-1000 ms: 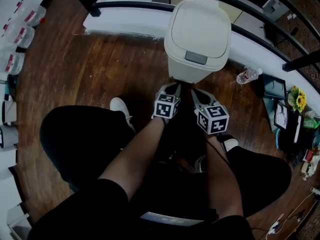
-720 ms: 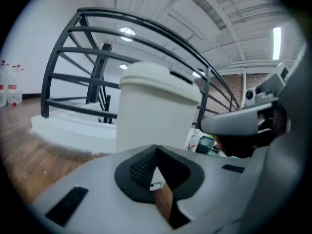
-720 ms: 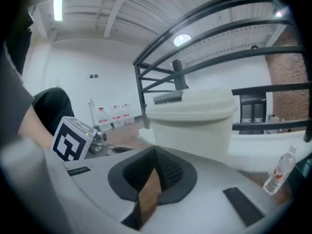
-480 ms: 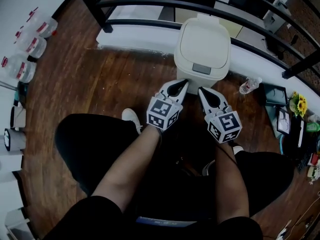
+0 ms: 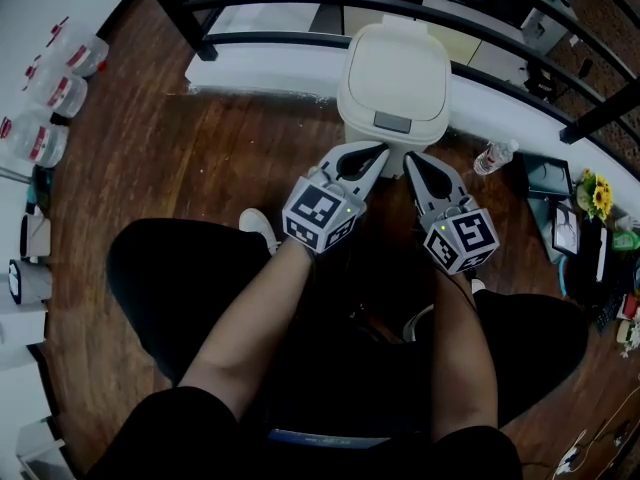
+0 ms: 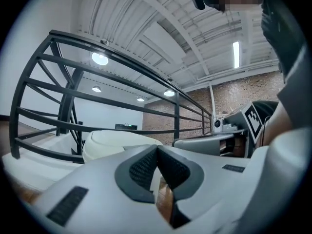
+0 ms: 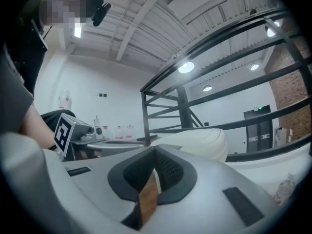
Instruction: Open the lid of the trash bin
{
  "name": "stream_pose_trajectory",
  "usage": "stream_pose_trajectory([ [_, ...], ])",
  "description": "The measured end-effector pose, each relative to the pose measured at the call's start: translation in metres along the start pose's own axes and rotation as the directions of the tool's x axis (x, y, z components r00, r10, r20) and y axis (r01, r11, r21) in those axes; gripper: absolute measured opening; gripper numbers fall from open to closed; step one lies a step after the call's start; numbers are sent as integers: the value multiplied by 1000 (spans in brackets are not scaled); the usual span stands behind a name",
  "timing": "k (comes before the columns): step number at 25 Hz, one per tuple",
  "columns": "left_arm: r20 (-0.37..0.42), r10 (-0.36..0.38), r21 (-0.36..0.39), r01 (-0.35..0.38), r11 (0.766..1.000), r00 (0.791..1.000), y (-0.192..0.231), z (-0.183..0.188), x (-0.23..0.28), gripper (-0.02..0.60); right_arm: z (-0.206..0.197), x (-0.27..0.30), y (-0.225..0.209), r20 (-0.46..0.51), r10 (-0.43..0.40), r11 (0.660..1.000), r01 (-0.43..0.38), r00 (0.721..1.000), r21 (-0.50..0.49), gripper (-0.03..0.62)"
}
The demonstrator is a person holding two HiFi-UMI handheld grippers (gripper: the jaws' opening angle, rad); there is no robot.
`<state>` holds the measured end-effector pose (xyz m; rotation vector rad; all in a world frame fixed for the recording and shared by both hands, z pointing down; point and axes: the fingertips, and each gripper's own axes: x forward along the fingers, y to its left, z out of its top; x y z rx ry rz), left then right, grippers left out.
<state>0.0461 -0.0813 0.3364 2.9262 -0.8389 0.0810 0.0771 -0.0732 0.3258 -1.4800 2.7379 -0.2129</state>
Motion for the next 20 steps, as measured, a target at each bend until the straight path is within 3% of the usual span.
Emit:
stream_pose_trajectory([
  [4,14,10,-33,-9,999,1000,4,4,-1,41,-1,3,4,-11,8,1000,-8,1000,-9,5],
  [20,-4,-5,-32,4,999,1000,1,-3,3,41,-10,4,7,-44,-1,1000,0,999,-31,5],
])
